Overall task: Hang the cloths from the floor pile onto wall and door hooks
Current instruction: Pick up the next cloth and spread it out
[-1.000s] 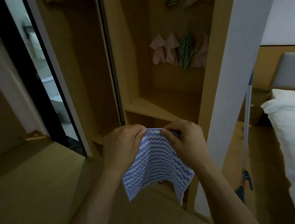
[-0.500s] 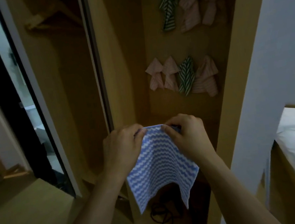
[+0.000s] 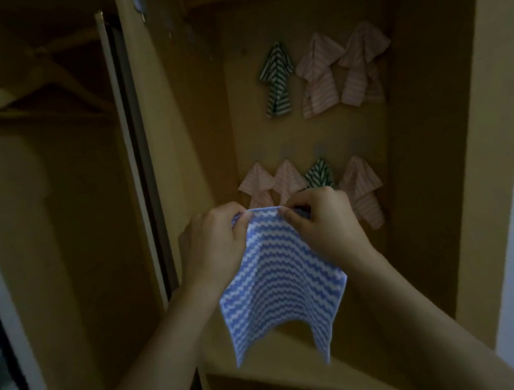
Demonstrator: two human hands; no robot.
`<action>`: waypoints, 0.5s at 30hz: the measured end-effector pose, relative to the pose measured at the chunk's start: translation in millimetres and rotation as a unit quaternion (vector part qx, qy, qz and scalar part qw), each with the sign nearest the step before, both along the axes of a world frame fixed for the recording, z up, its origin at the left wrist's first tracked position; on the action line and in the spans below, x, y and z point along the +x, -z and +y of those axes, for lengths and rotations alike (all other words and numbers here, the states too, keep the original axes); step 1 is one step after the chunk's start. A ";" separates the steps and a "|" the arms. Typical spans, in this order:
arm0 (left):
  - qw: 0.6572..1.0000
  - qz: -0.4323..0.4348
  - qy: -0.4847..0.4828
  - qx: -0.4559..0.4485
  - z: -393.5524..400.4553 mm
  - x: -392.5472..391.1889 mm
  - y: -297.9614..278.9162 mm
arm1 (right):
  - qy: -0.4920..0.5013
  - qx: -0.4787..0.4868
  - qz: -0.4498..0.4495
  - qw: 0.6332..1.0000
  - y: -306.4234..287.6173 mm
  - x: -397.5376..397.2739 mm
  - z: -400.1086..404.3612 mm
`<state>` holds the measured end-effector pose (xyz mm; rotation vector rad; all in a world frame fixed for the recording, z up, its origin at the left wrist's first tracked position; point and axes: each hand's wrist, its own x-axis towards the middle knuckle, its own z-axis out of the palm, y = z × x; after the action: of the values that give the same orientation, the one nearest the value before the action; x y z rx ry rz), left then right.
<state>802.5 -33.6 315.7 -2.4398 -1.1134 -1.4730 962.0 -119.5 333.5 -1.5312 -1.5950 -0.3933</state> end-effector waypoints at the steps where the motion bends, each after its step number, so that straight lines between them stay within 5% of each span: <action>1: 1.000 0.000 0.001 0.005 13.1 2.6 -4.8 | 0.005 0.003 -0.001 1.000 -3.7 0.9 10.6; 15: 0.997 -0.030 0.039 0.059 185.0 90.6 -60.6 | 0.050 0.015 -0.001 0.999 -59.7 82.0 177.4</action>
<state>893.1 151.5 376.3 -2.3994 -0.9235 -1.5949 1044.0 57.9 393.2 -1.5922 -1.5111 -0.4717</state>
